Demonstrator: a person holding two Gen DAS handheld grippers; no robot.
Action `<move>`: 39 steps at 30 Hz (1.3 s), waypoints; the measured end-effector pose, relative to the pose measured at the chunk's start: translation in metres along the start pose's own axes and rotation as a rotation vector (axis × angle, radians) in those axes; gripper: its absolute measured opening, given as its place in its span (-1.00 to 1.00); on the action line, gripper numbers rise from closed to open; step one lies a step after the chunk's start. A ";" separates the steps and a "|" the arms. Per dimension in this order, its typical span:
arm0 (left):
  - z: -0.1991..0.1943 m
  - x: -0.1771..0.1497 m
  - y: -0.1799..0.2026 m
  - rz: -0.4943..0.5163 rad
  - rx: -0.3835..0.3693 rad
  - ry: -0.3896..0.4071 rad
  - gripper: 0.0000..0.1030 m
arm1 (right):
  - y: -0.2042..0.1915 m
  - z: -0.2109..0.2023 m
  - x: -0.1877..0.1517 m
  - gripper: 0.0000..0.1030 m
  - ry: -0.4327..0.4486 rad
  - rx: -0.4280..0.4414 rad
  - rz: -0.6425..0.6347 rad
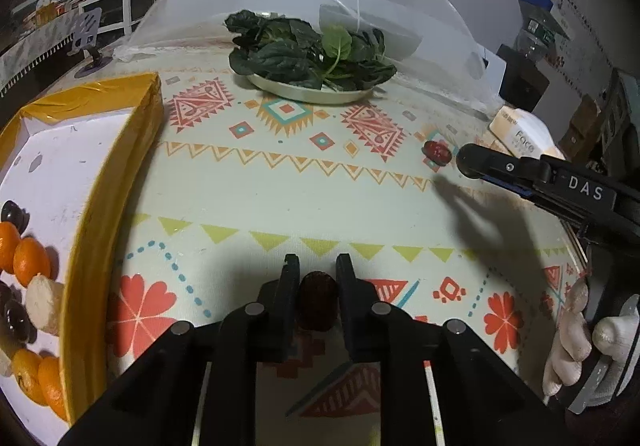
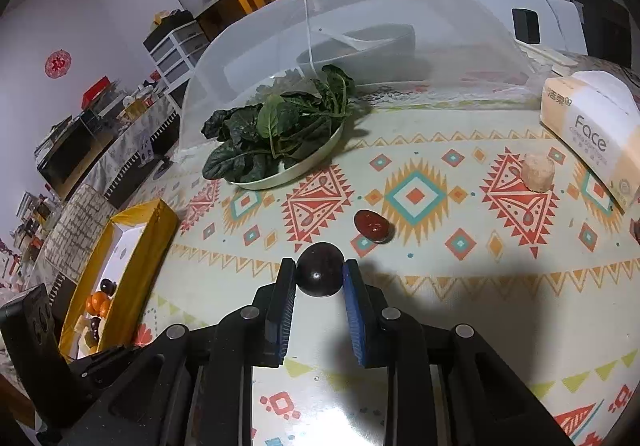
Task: Organize fruits
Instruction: 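Carry the date and chestnut over the tray and open both tools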
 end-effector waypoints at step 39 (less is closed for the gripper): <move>-0.167 -0.022 -0.232 -0.400 0.135 0.253 -0.65 | -0.235 0.049 -0.065 -0.48 -0.274 0.449 -0.052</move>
Point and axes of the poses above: each gripper's, at about its wrist camera, not at the fingertips, and z roughly the way its jaws point, y to its right, x to its top, the point moved 3 cm from there along z, roughly the way its jaws point, and after that the axes turned 9 degrees about y, right-handed, at the moved point
